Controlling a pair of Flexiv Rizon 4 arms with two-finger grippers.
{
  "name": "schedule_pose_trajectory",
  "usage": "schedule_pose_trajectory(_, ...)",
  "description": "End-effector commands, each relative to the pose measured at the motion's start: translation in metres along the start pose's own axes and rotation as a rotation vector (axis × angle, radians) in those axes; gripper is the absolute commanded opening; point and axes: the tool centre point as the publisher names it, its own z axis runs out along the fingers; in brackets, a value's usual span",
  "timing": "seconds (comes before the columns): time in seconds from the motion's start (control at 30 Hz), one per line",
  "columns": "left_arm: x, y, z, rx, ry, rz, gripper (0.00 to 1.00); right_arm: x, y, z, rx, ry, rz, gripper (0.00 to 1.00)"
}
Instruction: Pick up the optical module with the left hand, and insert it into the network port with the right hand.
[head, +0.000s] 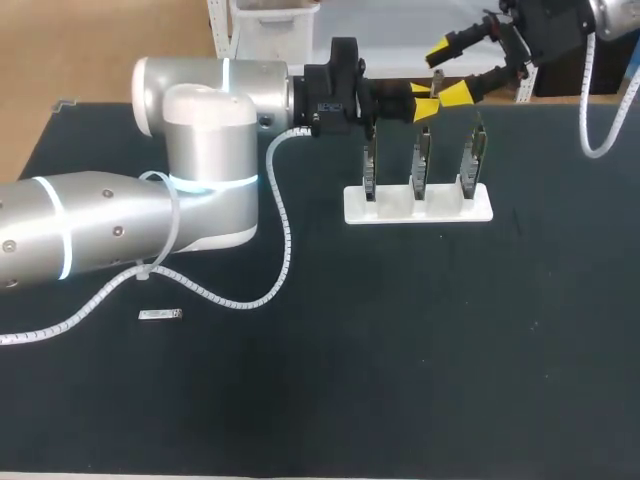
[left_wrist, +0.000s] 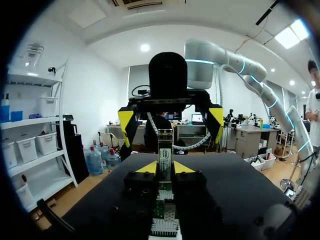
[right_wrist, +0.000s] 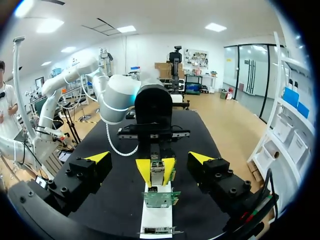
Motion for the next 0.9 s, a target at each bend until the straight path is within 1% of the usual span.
schedule_pose_trajectory(0.03, 0.0000, 0.0003, 0.0007, -0.002, 0.002, 0.000, 0.00, -0.0012, -0.0016, 0.0010, 0.000, 0.011, 0.006, 1.00)
schedule_pose_trajectory(0.67, 0.0000, 0.0003, 0.0007, -0.002, 0.002, 0.000, 0.00, 0.0014, 0.0011, -0.0006, 0.011, 0.031, 0.029, 1.00)
schedule_pose_trajectory(0.7, 0.0000, 0.0003, 0.0007, -0.002, 0.002, 0.000, 0.00, 0.0014, 0.0011, -0.0006, 0.011, 0.031, 0.029, 0.98)
schedule_pose_trajectory(0.73, 0.0000, 0.0003, 0.0007, -0.002, 0.002, 0.000, 0.00, 0.0021, 0.0010, -0.0006, 0.012, 0.030, 0.029, 0.91)
schedule_pose_trajectory(0.77, 0.0000, 0.0003, 0.0007, -0.002, 0.002, 0.000, 0.00, 0.0025, 0.0008, -0.0005, 0.013, 0.029, 0.031, 0.79)
schedule_pose_trajectory(0.8, 0.0000, 0.0003, 0.0007, -0.002, 0.002, 0.000, 0.00, 0.0026, 0.0008, -0.0005, 0.013, 0.029, 0.031, 0.47)
schedule_pose_trajectory(0.87, 0.0000, 0.0003, 0.0007, -0.002, 0.002, 0.000, 0.00, 0.0027, 0.0008, -0.0004, 0.014, 0.027, 0.032, 0.35)
schedule_pose_trajectory(0.9, 0.0000, 0.0003, 0.0007, -0.002, 0.002, 0.000, 0.00, 0.0027, 0.0008, -0.0003, 0.015, 0.026, 0.031, 0.13)
